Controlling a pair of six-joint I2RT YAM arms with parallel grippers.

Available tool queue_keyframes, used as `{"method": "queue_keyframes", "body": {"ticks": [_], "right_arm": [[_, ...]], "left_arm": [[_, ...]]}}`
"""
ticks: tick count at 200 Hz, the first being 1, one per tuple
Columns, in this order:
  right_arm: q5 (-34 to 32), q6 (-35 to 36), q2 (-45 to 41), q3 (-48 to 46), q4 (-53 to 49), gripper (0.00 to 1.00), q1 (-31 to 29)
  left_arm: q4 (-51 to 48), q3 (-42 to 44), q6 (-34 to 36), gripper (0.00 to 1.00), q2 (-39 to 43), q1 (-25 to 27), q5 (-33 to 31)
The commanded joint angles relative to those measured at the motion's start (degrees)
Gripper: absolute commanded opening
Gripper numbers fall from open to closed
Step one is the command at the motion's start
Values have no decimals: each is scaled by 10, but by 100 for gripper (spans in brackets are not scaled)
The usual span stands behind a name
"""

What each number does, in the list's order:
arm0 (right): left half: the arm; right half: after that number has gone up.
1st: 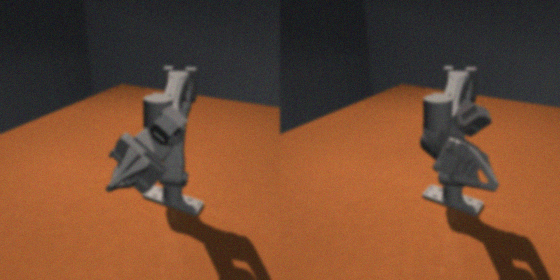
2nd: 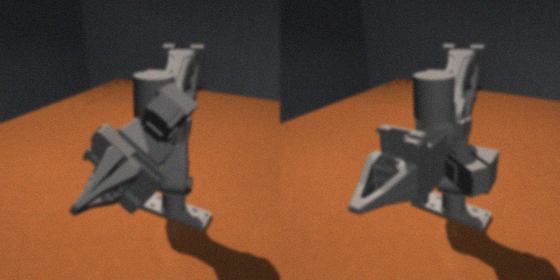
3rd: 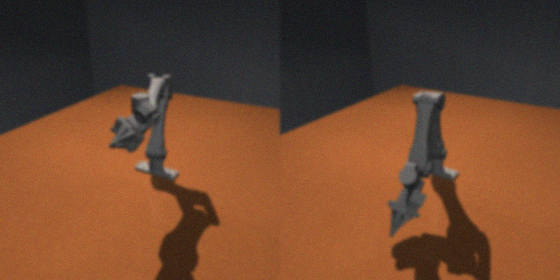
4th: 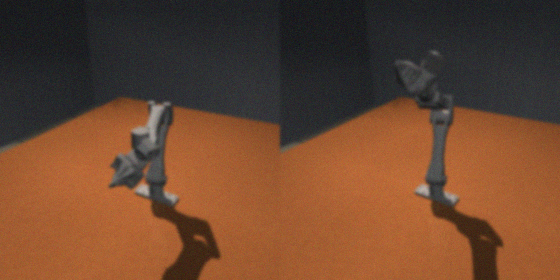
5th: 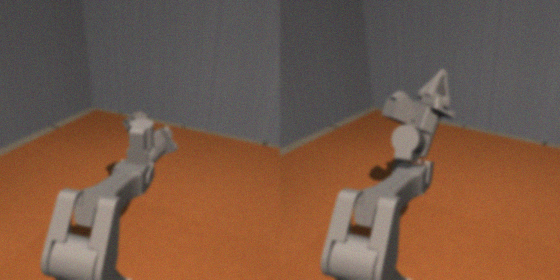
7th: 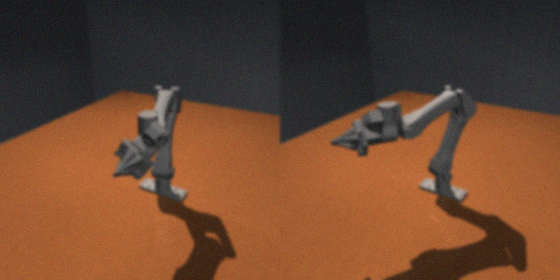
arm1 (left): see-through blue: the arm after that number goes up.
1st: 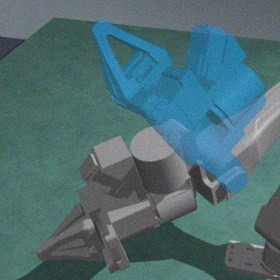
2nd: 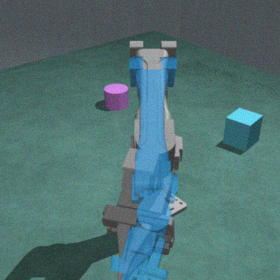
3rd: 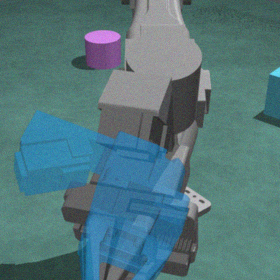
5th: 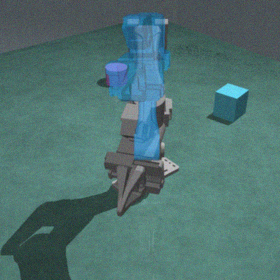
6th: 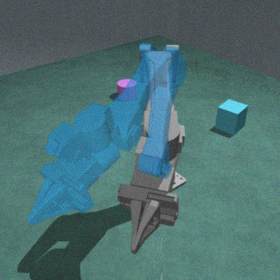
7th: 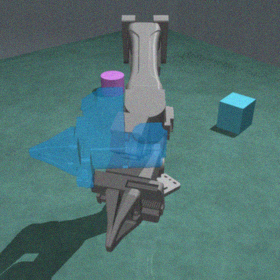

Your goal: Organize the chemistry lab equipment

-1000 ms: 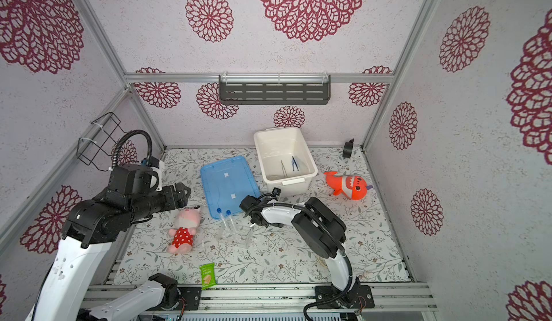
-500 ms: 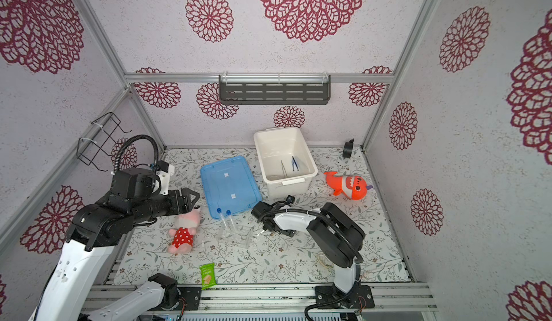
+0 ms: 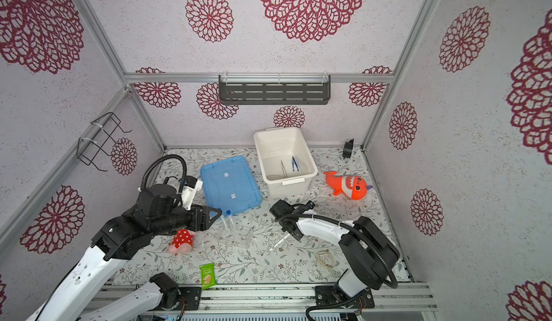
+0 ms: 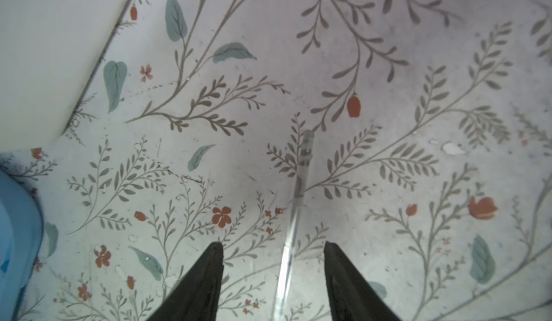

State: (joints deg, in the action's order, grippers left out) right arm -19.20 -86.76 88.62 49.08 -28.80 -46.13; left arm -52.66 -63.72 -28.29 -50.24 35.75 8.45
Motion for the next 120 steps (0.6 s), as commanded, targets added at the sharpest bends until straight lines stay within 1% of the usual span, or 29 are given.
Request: {"method": "queue_keyframes", "body": {"ticks": [1,13,20,32,44,60,72,100,120], "right_arm": [[45,-53,16,15,-61,61,3],[63,-57,34,26,-102,61,4],[67,-55,38,25,-110,60,4],[81,-51,42,11,-107,59,6],[97,-50,40,-17,-79,58,9],[117,-57,37,-52,-43,52,12],[123,-62,31,-63,-41,47,14],[119,-46,18,-56,-74,41,21],[129,-23,11,-46,-94,41,32]], "left_arm": [[24,0,5,71,-8,37,-69],[29,-2,4,71,-16,53,-82],[33,-4,3,72,-21,62,-85],[37,-6,1,71,-30,75,-93],[42,-6,-3,71,-40,89,-104],[46,-9,-4,71,-55,104,-110],[48,-13,-1,71,-68,118,-109],[51,-19,16,71,-110,172,-120],[47,-38,24,72,-154,220,-146]]}}
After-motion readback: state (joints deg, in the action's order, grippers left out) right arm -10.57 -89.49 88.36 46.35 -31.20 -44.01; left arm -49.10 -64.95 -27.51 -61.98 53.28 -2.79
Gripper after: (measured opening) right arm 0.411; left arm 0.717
